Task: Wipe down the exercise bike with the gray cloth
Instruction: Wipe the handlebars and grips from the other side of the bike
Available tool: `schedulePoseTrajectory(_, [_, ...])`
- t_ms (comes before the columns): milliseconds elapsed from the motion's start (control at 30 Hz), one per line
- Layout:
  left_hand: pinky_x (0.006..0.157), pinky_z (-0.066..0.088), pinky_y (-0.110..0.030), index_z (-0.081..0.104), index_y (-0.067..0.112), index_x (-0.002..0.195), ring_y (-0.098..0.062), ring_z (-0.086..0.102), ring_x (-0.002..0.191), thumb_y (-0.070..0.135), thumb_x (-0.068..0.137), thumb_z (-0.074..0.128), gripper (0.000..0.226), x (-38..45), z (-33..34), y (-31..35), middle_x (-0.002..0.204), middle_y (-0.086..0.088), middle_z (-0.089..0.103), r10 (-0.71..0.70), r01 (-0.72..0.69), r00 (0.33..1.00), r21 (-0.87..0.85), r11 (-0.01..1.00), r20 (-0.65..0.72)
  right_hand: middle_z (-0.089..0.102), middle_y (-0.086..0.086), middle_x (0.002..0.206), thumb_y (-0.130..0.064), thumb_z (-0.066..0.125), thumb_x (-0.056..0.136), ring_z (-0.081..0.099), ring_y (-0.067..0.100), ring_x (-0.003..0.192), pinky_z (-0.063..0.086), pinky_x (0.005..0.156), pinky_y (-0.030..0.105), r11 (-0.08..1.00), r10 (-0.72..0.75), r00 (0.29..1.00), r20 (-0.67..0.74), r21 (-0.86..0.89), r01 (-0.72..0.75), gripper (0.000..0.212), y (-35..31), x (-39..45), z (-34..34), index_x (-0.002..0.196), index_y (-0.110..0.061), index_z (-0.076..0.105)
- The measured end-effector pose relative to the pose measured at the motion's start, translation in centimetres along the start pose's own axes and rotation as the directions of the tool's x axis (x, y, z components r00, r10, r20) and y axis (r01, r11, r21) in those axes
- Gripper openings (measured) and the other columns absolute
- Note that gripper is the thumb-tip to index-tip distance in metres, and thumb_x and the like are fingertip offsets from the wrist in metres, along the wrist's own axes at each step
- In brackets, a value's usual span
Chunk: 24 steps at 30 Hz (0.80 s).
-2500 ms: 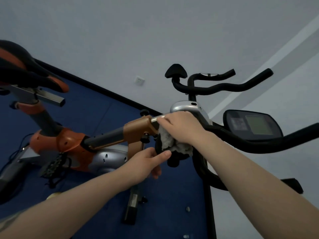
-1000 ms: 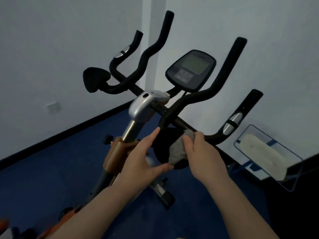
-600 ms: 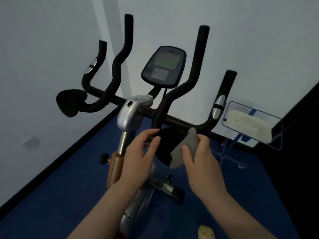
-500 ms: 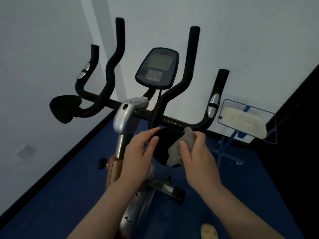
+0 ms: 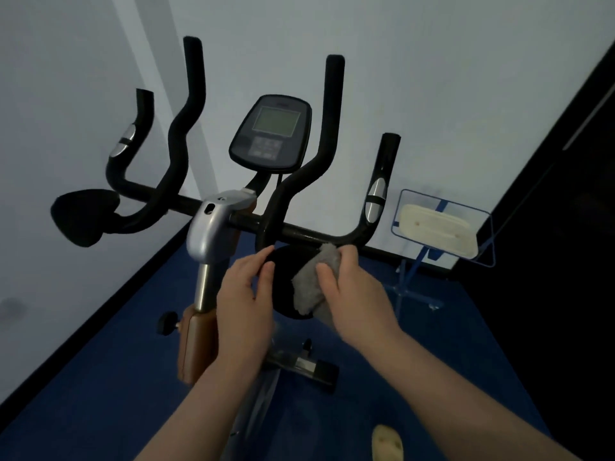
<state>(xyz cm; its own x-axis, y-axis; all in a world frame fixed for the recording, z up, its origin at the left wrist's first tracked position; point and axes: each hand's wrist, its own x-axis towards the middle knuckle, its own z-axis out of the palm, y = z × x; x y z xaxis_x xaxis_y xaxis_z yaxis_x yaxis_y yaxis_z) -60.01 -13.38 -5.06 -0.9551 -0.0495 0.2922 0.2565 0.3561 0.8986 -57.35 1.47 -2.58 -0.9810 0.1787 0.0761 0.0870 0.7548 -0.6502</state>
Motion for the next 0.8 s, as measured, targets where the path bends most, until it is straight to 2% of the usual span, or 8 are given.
schedulePoseTrajectory(200, [0.105,0.042,-0.044,0.059,0.02,0.128,-0.01,0.048,0.12,0.011,0.097,0.054,0.033,0.0,1.6,1.0,0.122,0.01,0.056,0.063,-0.05,0.996,0.183,0.982,-0.069,0.061,-0.004,0.087,-0.056,0.03,0.098,0.059,0.013,0.077,0.051,0.07,0.042,0.997,-0.025,0.988,0.156,0.078,0.013,0.028,2.4,-0.6,-2.6,0.103,-0.03,0.038])
schedulePoseTrajectory(267, [0.109,0.035,-0.038,0.059,0.017,0.131,-0.007,0.041,0.123,0.01,0.095,0.058,0.037,0.3,2.9,1.9,0.13,0.005,0.054,0.143,-0.118,0.987,0.273,0.955,-0.073,0.061,-0.008,0.088,-0.058,0.031,0.096,0.059,0.009,0.079,0.052,0.072,0.042,0.991,-0.059,0.991,0.123,0.124,0.044,0.028,3.3,0.2,-4.1,0.102,-0.033,0.042])
schedulePoseTrajectory(367, [0.117,0.016,-0.036,0.057,0.021,0.133,-0.001,0.036,0.126,0.019,0.097,0.057,0.037,0.4,5.3,3.4,0.135,0.008,0.052,0.181,-0.157,0.983,0.344,0.926,-0.037,0.057,-0.015,0.095,-0.061,0.031,0.092,0.056,-0.001,0.084,0.05,0.069,0.03,0.973,-0.15,0.987,-0.063,0.167,0.159,0.031,5.0,2.1,-6.4,0.11,-0.039,0.045])
schedulePoseTrajectory(467, [0.118,-0.014,-0.032,0.054,0.026,0.136,-0.001,0.029,0.136,0.03,0.097,0.053,0.039,0.3,7.3,4.2,0.141,0.012,0.048,0.079,-0.057,0.996,0.446,0.893,-0.03,0.051,-0.009,0.109,-0.048,0.039,0.096,0.047,0.008,0.097,0.043,0.079,0.029,0.952,-0.307,0.92,-0.244,-0.065,0.301,0.037,6.7,5.1,-8.3,0.128,-0.031,0.047])
schedulePoseTrajectory(533, [0.116,-0.021,-0.032,0.054,0.028,0.137,-0.006,0.026,0.142,0.033,0.098,0.048,0.039,0.3,8.4,4.2,0.144,0.013,0.046,0.036,0.003,0.997,0.519,0.855,-0.065,0.052,0.0,0.121,-0.035,0.05,0.095,0.044,0.017,0.109,0.041,0.09,0.039,0.904,-0.41,0.867,-0.283,-0.251,0.346,0.038,7.6,7.4,-8.9,0.132,-0.023,0.052])
schedulePoseTrajectory(633, [0.119,-0.014,-0.036,0.06,0.026,0.13,-0.009,0.032,0.14,0.026,0.098,0.05,0.033,0.3,9.2,4.1,0.139,0.012,0.052,0.043,0.04,0.989,0.531,0.846,-0.142,0.046,0.005,0.144,-0.021,0.057,0.095,0.034,0.023,0.138,0.019,0.118,0.047,0.84,-0.504,0.848,-0.162,-0.318,0.439,0.04,8.5,9.3,-7.9,0.135,-0.018,0.053])
schedulePoseTrajectory(700, [0.121,-0.009,-0.035,0.062,0.024,0.127,-0.009,0.034,0.14,0.023,0.098,0.052,0.03,0.0,9.4,3.8,0.137,0.011,0.054,0.07,0.044,0.977,0.517,0.855,-0.2,0.041,0.003,0.15,-0.021,0.049,0.098,0.025,0.02,0.145,0.005,0.121,0.041,0.8,-0.571,0.821,-0.024,-0.242,0.549,0.041,8.8,9.1,-6.3,0.139,-0.018,0.049])
schedulePoseTrajectory(800, [0.123,0.001,-0.036,0.061,0.021,0.126,-0.01,0.032,0.142,0.026,0.096,0.047,0.034,-0.7,9.7,3.6,0.139,0.008,0.053,0.071,0.08,0.95,0.455,0.887,-0.305,0.048,0.001,0.144,-0.024,0.041,0.098,0.03,0.019,0.143,0.006,0.122,0.039,0.631,-0.718,0.674,0.174,-0.247,0.736,0.042,9.4,9.4,-5.5,0.138,-0.016,0.05])
